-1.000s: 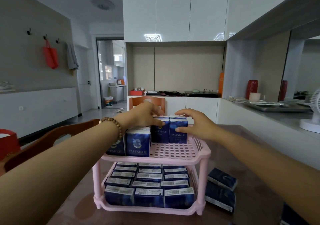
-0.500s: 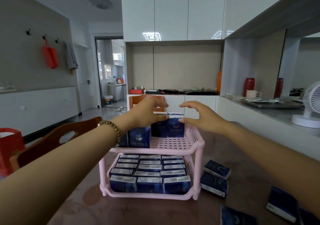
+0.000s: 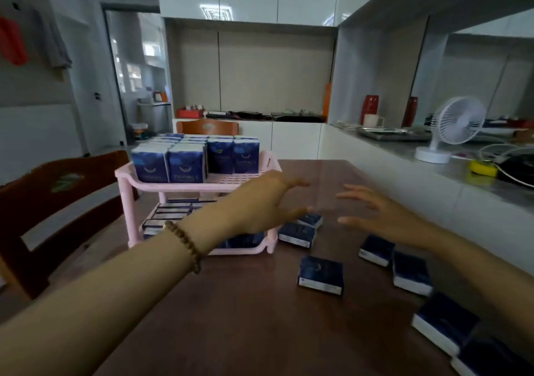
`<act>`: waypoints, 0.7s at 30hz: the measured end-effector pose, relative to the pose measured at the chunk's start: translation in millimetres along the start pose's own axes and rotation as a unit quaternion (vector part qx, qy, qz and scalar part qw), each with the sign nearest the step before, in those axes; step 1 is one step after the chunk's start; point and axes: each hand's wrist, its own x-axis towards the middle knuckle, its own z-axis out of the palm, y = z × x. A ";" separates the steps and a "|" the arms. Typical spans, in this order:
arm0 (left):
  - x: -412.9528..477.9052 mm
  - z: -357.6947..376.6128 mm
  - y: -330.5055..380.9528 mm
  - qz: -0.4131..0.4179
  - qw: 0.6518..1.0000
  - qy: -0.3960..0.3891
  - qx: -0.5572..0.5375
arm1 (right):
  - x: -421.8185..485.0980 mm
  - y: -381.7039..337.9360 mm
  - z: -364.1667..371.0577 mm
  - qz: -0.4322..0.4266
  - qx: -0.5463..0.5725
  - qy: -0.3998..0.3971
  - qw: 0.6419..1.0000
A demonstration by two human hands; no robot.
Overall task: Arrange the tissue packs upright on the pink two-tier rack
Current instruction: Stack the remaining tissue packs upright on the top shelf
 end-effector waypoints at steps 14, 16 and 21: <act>6.6 135.7 -5.4 -0.107 0.963 -0.117 -0.217 | -28.5 85.5 32.6 0.209 0.044 0.012 0.977; 4.5 143.2 -10.8 -0.110 0.963 -0.086 -0.231 | -28.1 92.2 33.3 0.227 0.051 0.025 0.972; 0.0 142.8 -13.9 -0.086 0.949 -0.062 -0.297 | -36.7 92.6 30.3 0.224 0.034 0.008 0.974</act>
